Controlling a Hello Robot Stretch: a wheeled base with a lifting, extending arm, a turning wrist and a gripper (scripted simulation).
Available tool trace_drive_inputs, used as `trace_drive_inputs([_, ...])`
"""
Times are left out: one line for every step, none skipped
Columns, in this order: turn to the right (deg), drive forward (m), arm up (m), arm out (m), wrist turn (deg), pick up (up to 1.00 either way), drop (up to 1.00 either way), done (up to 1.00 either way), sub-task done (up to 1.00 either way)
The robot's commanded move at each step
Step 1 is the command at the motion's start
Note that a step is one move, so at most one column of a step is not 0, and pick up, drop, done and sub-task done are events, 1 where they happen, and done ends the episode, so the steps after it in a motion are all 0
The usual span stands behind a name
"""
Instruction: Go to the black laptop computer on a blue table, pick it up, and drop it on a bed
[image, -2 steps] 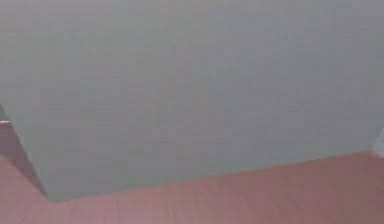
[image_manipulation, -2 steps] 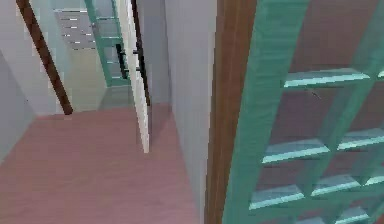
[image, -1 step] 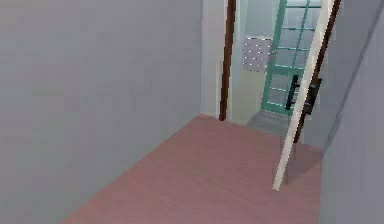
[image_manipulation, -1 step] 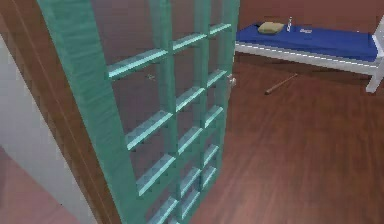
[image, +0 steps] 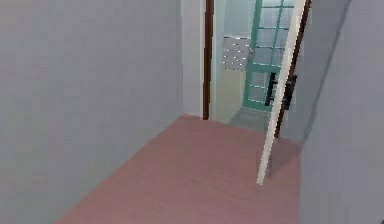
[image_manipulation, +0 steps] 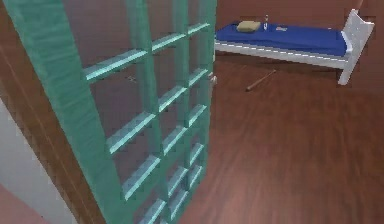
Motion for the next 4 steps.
trace_drive_inputs([0.0,0.25,0.0,0.0,0.0,0.0,0.0,0.0,0.0])
trace_drive_inputs([9.0,0.0,0.0,0.0,0.0,0.0,0.0,0.0,0.0])
trace_drive_inputs([0.0,1.0,0.0,0.0,0.0,0.0,0.0,0.0,0.0])
trace_drive_inputs([9.0,0.0,0.0,0.0,0.0,0.0,0.0,0.0,0.0])
